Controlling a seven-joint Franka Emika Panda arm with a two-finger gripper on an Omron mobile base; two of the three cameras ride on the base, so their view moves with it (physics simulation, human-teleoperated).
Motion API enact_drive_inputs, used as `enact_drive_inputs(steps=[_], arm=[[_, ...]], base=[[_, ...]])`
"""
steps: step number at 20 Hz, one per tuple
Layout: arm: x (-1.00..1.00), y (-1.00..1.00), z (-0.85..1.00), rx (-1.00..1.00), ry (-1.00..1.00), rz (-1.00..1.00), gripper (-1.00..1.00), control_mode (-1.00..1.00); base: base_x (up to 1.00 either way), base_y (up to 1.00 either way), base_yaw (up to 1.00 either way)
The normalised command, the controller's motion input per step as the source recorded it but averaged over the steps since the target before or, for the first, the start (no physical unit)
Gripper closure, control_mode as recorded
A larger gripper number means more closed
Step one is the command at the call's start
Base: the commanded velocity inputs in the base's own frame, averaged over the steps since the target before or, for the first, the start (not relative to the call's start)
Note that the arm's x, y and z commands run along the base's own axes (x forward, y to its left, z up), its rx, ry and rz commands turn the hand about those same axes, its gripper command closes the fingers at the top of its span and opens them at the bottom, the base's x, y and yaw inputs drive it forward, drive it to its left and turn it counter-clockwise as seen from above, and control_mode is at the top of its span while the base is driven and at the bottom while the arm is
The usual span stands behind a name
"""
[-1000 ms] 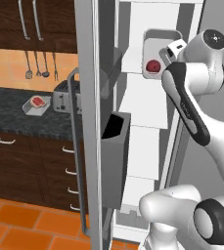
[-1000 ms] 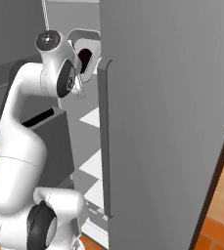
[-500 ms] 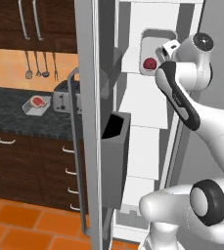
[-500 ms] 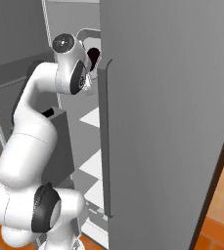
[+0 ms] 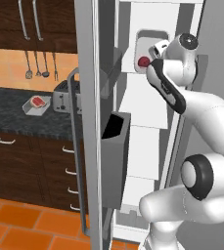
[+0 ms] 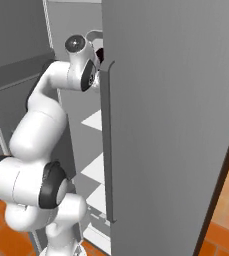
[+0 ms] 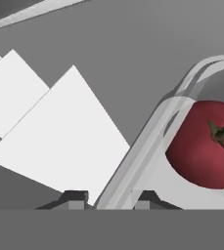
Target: Take the meat container that has the steak and place it on the second highest rack of the freezer. Then take the vegetable container that has the tomato and avocado and place it on the highest rack of the freezer.
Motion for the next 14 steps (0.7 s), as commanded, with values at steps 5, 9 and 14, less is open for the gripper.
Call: enact_drive_inputs(steps=[5,9,14], arm=[[0.58,-0.03,-0.09,0.00,0.00,0.00,1.00,-1.00],[0.69,-0.04,-0.04,0.00,0.00,0.00,1.00,-1.00],[0.67,-0.04,-0.15,0.00,0.00,0.00,1.00,-1.00]], base=[[0.00,0.00,0.00],[0.00,0.00,0.00],[0.00,0.00,0.00]])
